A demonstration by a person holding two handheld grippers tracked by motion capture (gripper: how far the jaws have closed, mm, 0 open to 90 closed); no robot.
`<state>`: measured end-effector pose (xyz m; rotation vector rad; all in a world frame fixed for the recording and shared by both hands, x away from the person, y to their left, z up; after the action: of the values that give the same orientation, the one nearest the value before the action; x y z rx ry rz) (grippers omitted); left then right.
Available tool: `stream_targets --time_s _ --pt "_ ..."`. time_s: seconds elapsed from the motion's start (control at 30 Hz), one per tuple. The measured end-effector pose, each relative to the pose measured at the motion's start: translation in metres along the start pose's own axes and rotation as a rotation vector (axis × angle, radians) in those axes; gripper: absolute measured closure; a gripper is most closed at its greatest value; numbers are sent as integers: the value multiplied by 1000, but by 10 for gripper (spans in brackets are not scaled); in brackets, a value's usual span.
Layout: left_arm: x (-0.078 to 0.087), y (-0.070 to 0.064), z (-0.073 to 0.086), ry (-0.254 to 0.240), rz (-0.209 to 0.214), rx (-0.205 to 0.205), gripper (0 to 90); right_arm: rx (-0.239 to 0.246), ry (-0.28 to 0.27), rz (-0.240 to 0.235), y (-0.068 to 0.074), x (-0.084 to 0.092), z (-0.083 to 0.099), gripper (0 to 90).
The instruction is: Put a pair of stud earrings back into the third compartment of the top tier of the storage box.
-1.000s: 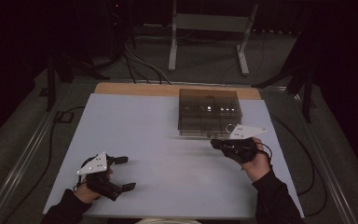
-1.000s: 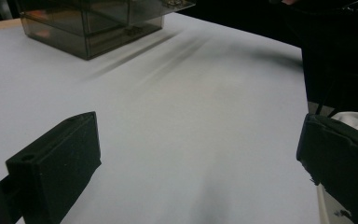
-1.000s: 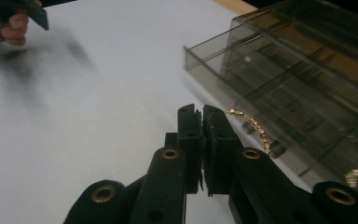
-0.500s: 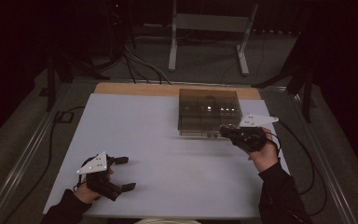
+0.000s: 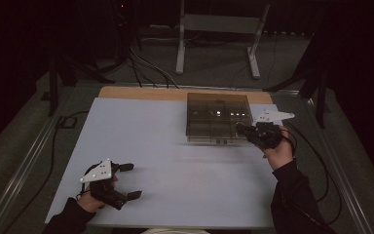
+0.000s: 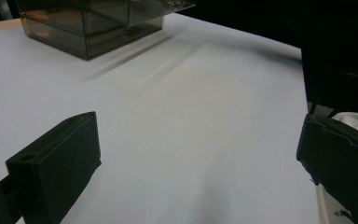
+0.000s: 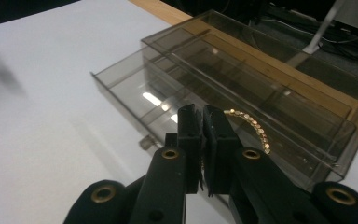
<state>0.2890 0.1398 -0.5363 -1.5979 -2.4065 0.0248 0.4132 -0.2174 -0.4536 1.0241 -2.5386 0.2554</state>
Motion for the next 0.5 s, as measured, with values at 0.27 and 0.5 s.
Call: stream_targets --time_s 0.27,0.5 --pt "0 0 0 4 -4 -9 5 -28 27 29 -18 -9 7 869" --pt "0 0 0 3 -6 -10 5 -39 68 42 -26 -23 19 869"
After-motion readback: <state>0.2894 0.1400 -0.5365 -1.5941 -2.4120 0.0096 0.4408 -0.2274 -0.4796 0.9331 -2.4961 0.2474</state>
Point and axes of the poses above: each handheld gripper's, and its own axes: x roughly backward along the jaws, z roughly out of its underside, y roughly to its left, the point moved 9 cm from there along -x, roughly forward along the jaws, and after that the axes turned 9 degrees about -y, right-handed, at the moved point
